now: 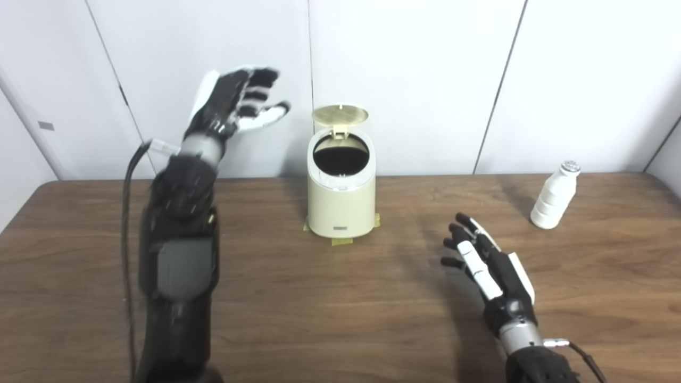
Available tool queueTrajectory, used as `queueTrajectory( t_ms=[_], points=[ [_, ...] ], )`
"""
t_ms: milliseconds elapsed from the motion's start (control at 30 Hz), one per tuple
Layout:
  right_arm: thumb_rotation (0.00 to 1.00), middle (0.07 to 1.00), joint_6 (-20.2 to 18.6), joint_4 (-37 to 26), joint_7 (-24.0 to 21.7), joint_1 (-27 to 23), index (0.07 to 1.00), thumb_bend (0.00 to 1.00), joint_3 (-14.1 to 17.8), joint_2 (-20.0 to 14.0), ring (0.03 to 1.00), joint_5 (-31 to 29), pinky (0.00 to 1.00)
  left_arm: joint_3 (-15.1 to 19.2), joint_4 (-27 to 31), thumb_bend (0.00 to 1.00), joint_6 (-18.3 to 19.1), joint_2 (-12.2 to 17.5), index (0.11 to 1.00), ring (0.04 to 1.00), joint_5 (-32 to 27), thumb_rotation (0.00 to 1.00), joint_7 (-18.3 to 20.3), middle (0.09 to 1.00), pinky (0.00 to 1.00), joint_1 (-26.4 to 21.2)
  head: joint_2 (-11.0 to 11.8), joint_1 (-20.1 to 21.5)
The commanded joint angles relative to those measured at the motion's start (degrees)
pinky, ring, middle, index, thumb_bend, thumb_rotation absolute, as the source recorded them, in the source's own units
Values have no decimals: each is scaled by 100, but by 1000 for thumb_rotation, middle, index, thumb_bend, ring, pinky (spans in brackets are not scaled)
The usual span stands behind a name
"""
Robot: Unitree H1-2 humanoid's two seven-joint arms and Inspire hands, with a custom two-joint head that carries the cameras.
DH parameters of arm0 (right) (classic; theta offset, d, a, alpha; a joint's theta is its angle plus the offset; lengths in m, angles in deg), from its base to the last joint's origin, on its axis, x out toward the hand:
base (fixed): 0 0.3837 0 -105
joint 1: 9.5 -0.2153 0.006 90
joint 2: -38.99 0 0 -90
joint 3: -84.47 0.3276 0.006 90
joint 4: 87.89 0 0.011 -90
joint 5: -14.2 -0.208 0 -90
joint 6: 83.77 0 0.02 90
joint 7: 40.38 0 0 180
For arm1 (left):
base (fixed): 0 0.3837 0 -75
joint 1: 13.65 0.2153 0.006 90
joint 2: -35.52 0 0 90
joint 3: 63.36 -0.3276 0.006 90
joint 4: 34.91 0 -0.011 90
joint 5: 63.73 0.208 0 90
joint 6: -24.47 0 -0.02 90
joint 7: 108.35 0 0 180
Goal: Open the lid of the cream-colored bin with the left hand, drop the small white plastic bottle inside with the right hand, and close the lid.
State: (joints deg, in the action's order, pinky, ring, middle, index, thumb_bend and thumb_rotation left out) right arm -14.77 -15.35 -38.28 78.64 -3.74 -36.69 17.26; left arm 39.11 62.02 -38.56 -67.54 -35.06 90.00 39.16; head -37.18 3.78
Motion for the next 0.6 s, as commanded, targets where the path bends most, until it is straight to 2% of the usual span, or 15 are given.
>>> queueTrajectory(
  t_ms=[0, 33, 100, 167, 200, 233, 300, 400, 567],
  points=[
    [577, 850, 224, -290, 45, -82, 878, 537, 64, -11, 799, -5, 669, -37, 420, 427, -137, -86, 784, 756, -277, 0, -353, 777, 691, 152, -27, 17],
    [526, 840, 242, -312, 62, -67, 866, 562, 104, -3, 784, -40, 659, -92, 532, 418, -248, -115, 779, 752, -331, 0, -489, 773, 681, 366, -34, 21],
    [483, 836, 296, -345, 80, -45, 859, 587, 193, 27, 776, -154, 657, -201, 721, 407, -435, -142, 780, 752, -468, 0, -680, 776, 675, 757, -50, 36],
    [414, 828, 374, -364, 76, -31, 847, 650, 283, 33, 761, -278, 643, -329, 878, 381, -580, -135, 805, 765, -616, 130, -805, 800, 699, 1091, -42, 42],
    [404, 826, 427, -369, 66, -36, 844, 662, 334, 3, 758, -324, 639, -372, 995, 377, -626, -152, 810, 768, -770, 157, -818, 805, 703, 1304, -59, 58],
    [397, 824, 503, -356, 59, -42, 841, 717, 364, -51, 760, -314, 636, -407, 1097, 374, -636, -170, 835, 793, -916, 263, -831, 828, 740, 1476, -51, 62],
    [386, 828, 602, -330, 47, -60, 841, 756, 430, -165, 767, -295, 650, -466, 1296, 369, -616, -202, 861, 819, -1182, 380, -847, 851, 781, 1793, -59, 62],
    [373, 839, 739, -223, 72, -87, 853, 749, 519, -364, 778, -193, 668, -554, 1492, 365, -564, -213, 878, 839, -1417, 510, -907, 862, 807, 2132, -64, 90],
    [334, 853, 1154, 137, 136, -100, 860, 750, 711, -684, 792, -100, 692, -565, 1593, 329, -427, -254, 915, 875, -2028, 664, -932, 886, 848, 2512, -61, 180]
  ],
)
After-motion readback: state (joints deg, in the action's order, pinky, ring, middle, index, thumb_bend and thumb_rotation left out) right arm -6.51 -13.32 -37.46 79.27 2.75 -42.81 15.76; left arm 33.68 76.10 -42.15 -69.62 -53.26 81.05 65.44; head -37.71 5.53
